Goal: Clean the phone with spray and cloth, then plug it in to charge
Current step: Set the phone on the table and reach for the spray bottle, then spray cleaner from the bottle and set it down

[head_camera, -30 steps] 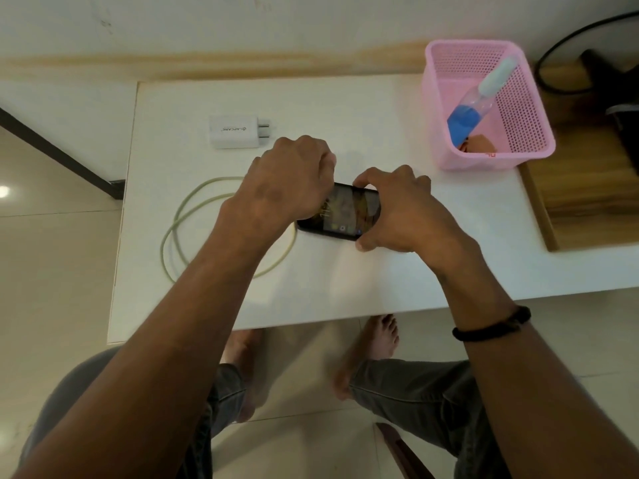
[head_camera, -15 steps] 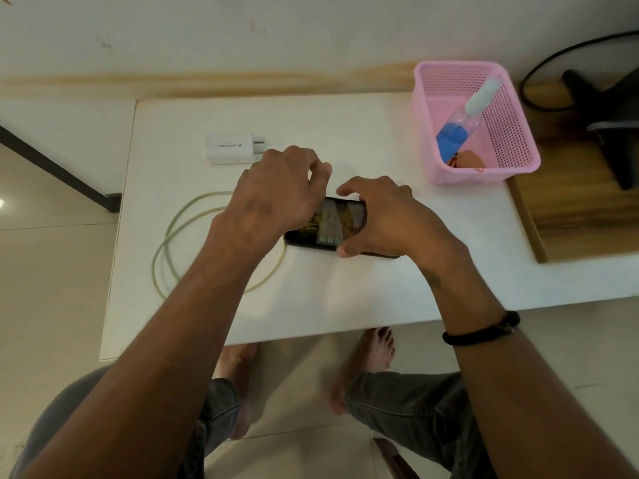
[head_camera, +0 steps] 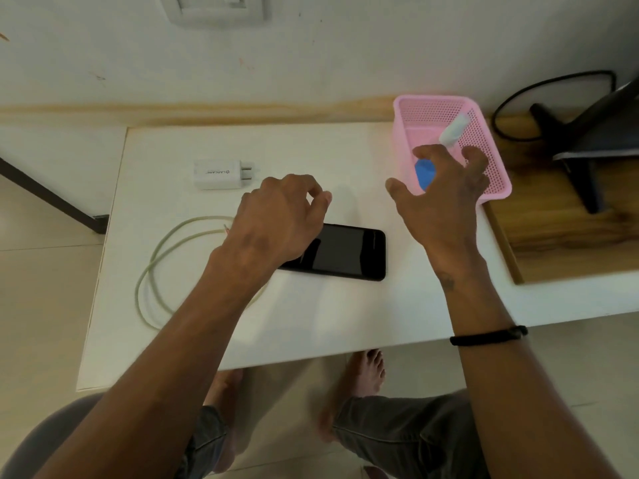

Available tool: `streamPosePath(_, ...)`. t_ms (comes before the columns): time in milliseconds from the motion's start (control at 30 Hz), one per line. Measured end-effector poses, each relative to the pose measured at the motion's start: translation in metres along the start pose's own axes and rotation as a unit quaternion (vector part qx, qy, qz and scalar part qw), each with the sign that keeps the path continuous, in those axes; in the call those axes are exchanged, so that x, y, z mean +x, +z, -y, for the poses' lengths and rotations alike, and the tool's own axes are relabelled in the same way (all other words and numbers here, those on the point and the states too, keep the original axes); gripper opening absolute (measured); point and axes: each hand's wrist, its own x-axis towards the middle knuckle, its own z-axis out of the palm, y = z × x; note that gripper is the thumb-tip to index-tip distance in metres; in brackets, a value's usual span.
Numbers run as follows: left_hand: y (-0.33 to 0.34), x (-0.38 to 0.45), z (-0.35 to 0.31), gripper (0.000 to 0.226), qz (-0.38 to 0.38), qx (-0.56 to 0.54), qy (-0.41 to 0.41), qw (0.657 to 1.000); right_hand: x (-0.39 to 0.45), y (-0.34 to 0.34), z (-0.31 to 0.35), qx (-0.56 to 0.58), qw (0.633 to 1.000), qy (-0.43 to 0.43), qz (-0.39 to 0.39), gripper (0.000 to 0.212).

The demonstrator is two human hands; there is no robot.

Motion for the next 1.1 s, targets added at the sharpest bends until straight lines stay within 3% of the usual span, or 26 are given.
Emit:
streamPosePath(200,0.0,0.0,-0.001,0.03,-0.022,-0.017,0.013,1.0,0.006,-0.001,-0.009,0.028,0.998,-0.01,0.06,0.075)
streamPosePath(500,-0.006,-0.001,-0.003,0.031,-0.075,-0.08,0.049,0.993,0.008,0.001,-0.011,0.133,0.985,0.008,-0.109,0.049)
streamPosePath(667,-0.007,-0.002,-0.006,0.033,-0.082,-0.109,0.046,0.99,0.008,0.011,-0.012,0.123,0.99,-0.002,-0.064,0.054)
streamPosePath(800,-0.005,-0.003,-0.005,0.033,-0.077,-0.103,0.056,0.99,0.011,0.016,-0.016,0.049,0.998,-0.022,-0.027,0.05)
streamPosePath(1100,-0.011,0.001,-0.004,0.03,-0.126,-0.143,0.074,0.979,0.013,-0.005,-0.007,0.12,0.976,-0.023,-0.179,0.04)
